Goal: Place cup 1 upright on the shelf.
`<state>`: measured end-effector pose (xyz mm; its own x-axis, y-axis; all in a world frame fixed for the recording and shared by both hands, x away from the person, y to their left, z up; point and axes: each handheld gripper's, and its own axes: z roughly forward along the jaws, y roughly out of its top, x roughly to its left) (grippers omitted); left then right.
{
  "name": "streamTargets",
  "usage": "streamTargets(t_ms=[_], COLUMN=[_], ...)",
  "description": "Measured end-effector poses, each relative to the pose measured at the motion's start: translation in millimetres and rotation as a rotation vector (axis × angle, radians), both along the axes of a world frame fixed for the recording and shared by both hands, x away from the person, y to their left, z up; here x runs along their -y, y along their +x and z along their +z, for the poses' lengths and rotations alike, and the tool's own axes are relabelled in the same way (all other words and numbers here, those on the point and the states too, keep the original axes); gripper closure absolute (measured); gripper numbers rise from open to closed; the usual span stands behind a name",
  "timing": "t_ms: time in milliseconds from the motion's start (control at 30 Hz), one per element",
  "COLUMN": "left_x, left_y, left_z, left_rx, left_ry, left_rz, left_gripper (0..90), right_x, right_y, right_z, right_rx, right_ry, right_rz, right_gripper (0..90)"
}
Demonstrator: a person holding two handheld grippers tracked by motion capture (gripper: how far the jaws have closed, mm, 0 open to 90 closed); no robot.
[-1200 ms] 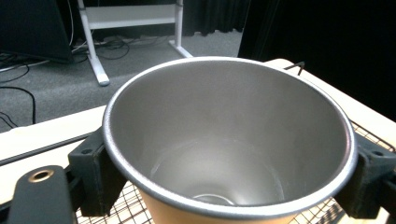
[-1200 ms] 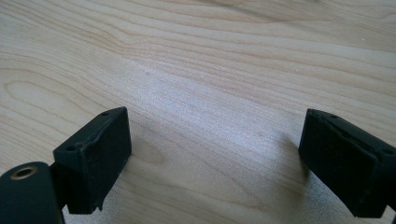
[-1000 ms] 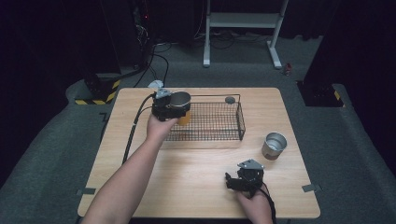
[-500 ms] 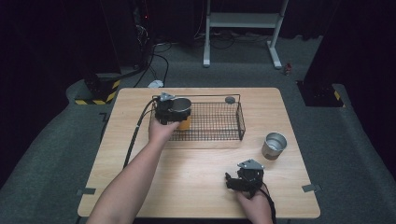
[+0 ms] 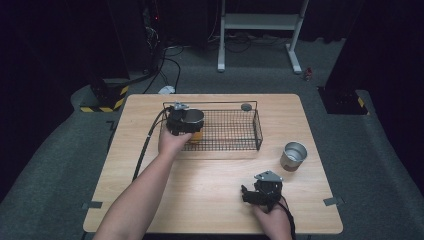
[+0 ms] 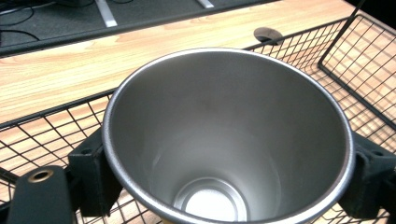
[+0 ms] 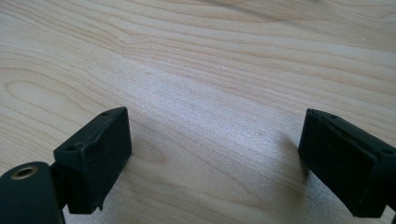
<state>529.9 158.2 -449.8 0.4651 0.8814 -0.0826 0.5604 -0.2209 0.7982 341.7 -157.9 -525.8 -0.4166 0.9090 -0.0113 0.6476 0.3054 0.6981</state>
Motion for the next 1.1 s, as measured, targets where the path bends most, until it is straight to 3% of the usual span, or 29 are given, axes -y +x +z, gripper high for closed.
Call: streamTargets(t_ms=[400,767,800,1100], left_x=[2.9,1.6,1.0,-1.0], left_y=[-1.1,-9.9,-11.3,-13.2], left_z=[-4.1,-7.0,-7.6,-9.0], left_rx=[-0.016,0.006,0.012,0.005], left_ry=[0.009,0.03,0.047,0.06], left_rz=[-0.008,-0.001,0.0,0.013], left_gripper=[13.5,13.2,13.2,8.7], right_x=[0.0,0.0,0.0,0.0], right_y=[0.0,0.0,0.0,0.0], right_z=[0.0,0.0,0.0,0.0], right_rx=[0.0,-0.001,-0.001,0.0], right_ry=[0.0,0.001,0.001,0.0], right_rz=[0.0,0.0,0.0,0.0], right_gripper=[9.3,9.3,9.3,9.4])
